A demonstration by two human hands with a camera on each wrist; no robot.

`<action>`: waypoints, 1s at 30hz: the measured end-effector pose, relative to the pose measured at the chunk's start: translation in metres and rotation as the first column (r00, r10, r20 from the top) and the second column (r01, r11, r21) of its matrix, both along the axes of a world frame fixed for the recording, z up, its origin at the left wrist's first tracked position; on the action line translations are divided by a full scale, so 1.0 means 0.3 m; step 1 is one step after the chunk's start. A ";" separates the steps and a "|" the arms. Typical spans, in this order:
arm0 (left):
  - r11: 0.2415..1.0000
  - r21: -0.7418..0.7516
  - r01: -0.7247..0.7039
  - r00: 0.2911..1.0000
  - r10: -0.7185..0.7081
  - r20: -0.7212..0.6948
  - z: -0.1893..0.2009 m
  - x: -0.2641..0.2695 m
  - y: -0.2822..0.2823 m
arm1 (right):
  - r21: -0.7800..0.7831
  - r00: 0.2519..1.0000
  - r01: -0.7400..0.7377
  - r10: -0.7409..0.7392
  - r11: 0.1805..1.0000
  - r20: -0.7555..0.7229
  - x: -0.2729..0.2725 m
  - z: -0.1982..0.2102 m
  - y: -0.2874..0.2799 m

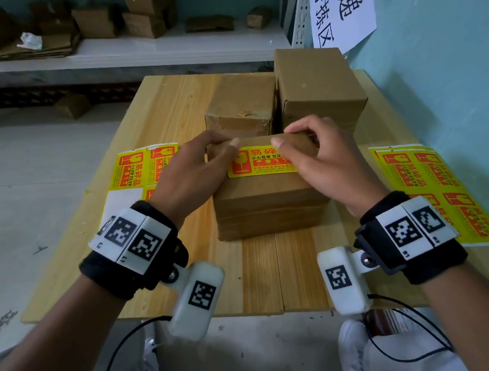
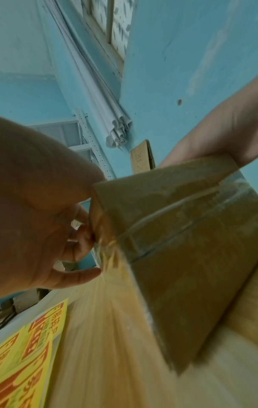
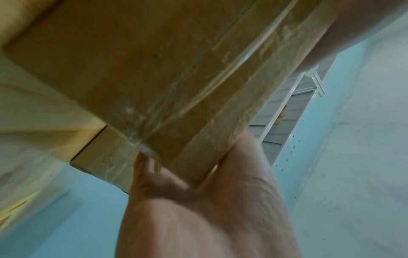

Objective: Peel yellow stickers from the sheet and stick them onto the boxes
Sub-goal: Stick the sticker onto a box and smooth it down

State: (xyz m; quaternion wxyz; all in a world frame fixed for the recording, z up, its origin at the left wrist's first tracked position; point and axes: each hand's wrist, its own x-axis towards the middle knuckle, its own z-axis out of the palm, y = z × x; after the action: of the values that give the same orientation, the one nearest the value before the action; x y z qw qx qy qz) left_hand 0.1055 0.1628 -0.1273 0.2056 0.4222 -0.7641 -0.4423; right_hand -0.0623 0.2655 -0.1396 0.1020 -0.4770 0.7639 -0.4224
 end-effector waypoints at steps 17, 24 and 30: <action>0.964 0.203 0.174 0.976 -0.141 -0.167 -0.001 0.079 -0.035 | -0.056 0.848 -0.318 0.310 0.946 0.430 -0.102 0.022 0.089; 0.986 0.106 0.127 0.947 -0.090 -0.307 0.021 0.084 -0.037 | -0.176 0.836 -0.326 0.370 0.929 0.404 -0.082 0.095 0.110; 0.986 0.114 0.119 0.909 -0.063 -0.411 0.053 0.091 -0.025 | -0.337 0.821 -0.282 0.408 0.898 0.400 -0.056 0.166 0.091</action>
State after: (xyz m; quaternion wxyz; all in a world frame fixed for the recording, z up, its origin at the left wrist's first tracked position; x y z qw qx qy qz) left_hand 0.1328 0.1553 -0.1114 0.3095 0.2981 -0.6915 -0.5807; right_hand -0.0791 0.2927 -0.0899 0.2918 -0.5034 0.5546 -0.5948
